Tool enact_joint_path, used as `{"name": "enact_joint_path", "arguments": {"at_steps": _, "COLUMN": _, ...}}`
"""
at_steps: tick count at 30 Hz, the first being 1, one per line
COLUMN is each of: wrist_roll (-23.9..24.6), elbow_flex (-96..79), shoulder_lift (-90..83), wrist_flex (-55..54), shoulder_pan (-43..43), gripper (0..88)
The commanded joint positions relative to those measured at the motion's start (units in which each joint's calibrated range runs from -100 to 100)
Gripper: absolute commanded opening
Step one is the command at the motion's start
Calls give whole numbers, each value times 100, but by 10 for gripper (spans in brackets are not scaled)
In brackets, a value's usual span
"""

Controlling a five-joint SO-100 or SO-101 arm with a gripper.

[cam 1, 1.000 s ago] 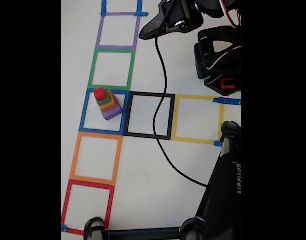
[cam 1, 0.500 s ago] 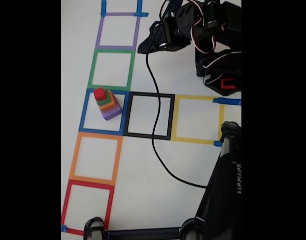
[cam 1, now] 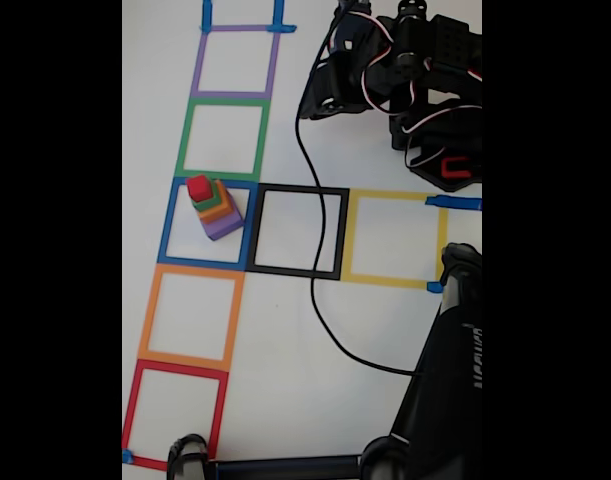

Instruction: Tower of hanoi

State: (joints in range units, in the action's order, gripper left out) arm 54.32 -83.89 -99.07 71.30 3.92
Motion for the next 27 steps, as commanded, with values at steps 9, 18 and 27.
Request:
{"name": "enact_joint_path", "arguments": {"at_steps": 9, "wrist_roll": 1373, "elbow_flex": -611, "shoulder_lift": -77, "wrist_flex": -29, "shoulder_pan": -9, "gripper": 0}}
{"name": "enact_joint_path", "arguments": {"at_steps": 18, "wrist_roll": 2624, "elbow_flex": -1039, "shoulder_lift": -85, "wrist_flex": -13, "shoulder_pan": -152, "gripper": 0}}
{"name": "enact_joint_path", "arguments": {"at_steps": 27, "wrist_roll": 3571, "elbow_flex": -1048, "shoulder_lift": -93, "wrist_flex": -21, "shoulder_pan": -459, "gripper": 0}}
